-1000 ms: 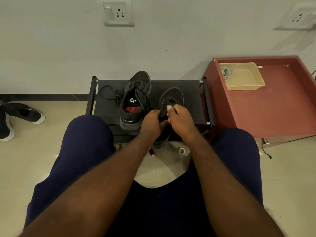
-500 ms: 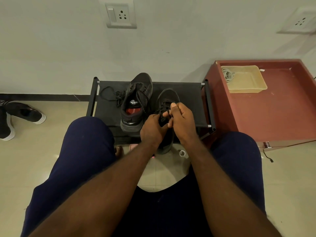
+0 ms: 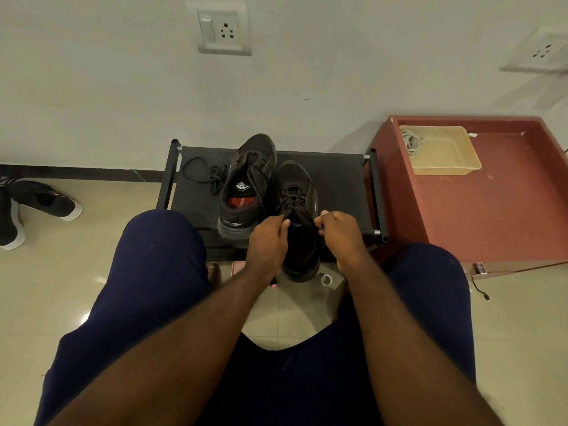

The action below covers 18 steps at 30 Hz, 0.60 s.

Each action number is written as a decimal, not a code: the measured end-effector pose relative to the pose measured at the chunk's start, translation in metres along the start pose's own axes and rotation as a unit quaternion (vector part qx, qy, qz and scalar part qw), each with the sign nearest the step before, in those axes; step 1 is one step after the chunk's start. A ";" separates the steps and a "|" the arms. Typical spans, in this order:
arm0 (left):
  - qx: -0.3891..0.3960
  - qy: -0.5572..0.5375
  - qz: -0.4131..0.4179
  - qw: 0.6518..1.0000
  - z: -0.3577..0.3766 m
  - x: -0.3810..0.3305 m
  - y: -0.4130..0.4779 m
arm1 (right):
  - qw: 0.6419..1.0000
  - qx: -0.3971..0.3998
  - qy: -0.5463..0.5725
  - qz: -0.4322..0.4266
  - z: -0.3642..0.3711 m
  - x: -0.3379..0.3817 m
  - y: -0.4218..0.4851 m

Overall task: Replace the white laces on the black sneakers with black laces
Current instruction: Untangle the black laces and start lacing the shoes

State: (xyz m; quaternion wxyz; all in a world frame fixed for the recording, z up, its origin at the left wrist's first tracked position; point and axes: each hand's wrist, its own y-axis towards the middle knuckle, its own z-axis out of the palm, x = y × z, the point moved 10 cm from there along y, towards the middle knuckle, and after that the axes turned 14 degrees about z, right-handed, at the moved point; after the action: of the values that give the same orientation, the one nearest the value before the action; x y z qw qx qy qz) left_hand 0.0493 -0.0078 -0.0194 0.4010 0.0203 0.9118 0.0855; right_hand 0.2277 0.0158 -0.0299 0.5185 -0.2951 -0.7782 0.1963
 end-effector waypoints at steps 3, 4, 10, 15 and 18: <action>0.005 -0.003 0.008 1.000 0.002 -0.002 -0.003 | 0.991 -0.026 -0.104 -0.078 0.004 0.011 -0.009; 0.009 -0.001 0.011 1.000 0.003 -0.002 -0.003 | 0.985 -0.034 -0.139 -0.099 0.006 0.014 -0.014; 0.034 -0.019 -0.009 0.999 0.007 0.003 -0.002 | 0.974 -0.023 -0.185 -0.126 0.018 0.022 -0.029; 0.074 -0.018 -0.033 0.997 0.014 0.012 -0.005 | 0.985 0.054 -0.150 -0.065 0.021 0.010 -0.024; 0.114 0.001 -0.030 0.993 0.021 0.014 -0.009 | 0.993 0.060 -0.102 -0.001 0.013 0.000 -0.020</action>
State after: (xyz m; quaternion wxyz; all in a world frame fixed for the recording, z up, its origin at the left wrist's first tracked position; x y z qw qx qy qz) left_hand 0.0554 -0.0123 -0.0450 0.3977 0.0389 0.9161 -0.0313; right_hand 0.2109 0.0006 -0.0227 0.4533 -0.2416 -0.8140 0.2712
